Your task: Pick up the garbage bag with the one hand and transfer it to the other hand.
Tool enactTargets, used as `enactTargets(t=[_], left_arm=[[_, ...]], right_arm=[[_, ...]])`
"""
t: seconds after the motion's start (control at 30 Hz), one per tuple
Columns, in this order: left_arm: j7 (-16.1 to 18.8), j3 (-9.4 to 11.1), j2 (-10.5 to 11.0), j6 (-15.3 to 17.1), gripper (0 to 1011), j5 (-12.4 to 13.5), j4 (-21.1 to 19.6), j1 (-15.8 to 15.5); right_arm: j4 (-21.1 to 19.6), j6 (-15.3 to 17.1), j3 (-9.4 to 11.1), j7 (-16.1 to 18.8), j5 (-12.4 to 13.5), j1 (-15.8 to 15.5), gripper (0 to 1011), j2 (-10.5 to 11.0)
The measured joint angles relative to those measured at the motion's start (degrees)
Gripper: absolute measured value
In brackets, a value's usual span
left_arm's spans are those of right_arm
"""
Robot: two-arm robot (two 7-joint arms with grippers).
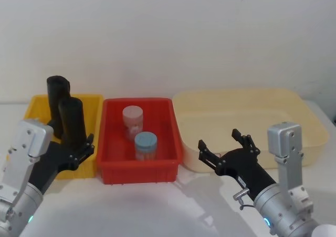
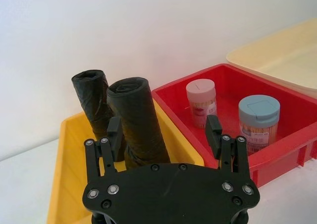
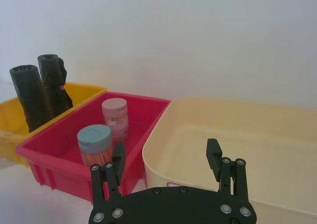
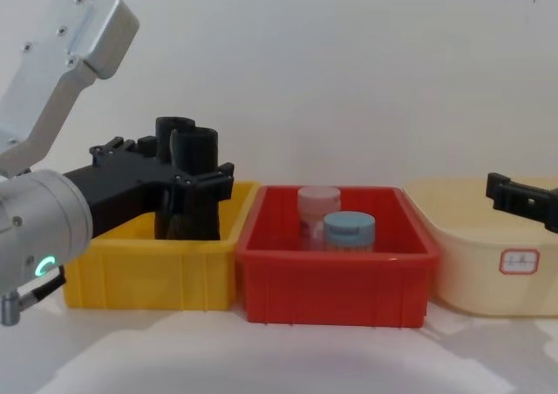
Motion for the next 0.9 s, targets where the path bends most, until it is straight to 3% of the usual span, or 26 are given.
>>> enactTargets(t=[0.5,0.53,0.9], left_arm=[[0.0,0.0,0.0,0.0,1001,0.0,0.0,0.0],[1.17,-2.04,-1.68,-4.68,1001,0.1,1.94,0.49],[0.64,-2.62,-2.42,-5.8,1001,-0.87,3.37,0.05]], right_arm=[[0.0,0.0,0.0,0.0,0.0,0.0,1001,0.0],[0.0,0.0,0.0,0.0,0.0,0.0,1000,0.0],[0.0,0.0,0.0,0.0,0.0,0.0,1000,0.0]])
